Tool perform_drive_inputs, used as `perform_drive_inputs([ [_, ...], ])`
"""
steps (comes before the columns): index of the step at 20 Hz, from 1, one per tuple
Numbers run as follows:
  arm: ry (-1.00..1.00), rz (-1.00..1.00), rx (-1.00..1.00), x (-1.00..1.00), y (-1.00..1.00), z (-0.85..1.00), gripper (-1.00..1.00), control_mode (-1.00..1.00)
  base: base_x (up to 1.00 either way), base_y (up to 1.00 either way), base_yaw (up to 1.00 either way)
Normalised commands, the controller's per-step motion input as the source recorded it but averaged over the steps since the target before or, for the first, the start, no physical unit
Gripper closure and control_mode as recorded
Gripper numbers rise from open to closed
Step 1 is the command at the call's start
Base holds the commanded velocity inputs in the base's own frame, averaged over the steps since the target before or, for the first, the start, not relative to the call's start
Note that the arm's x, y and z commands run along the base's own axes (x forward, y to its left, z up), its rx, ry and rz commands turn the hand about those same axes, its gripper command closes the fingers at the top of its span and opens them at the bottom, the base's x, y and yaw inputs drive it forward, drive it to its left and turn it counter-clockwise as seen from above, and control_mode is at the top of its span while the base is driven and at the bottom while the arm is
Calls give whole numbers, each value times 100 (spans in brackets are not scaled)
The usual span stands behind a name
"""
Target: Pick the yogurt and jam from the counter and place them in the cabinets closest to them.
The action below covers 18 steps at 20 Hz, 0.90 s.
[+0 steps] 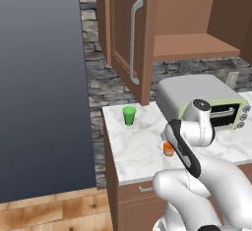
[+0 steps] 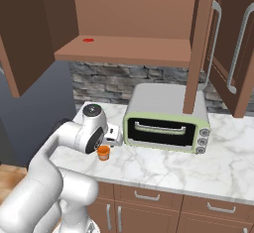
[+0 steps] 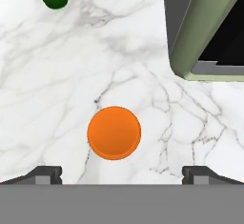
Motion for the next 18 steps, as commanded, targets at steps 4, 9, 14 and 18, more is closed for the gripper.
perform_drive_inputs([
  [4,-1,0,0,0,2,-43,-100,-100,0,0,0],
  [9,0,0,0,-2,17,-44,-100,-100,0,0,0],
  [14,0,0,0,-12,42,-27,-100,-100,0,0,0],
  [18,-3,0,-4,-3,17,-14,-100,-100,0,0,0],
])
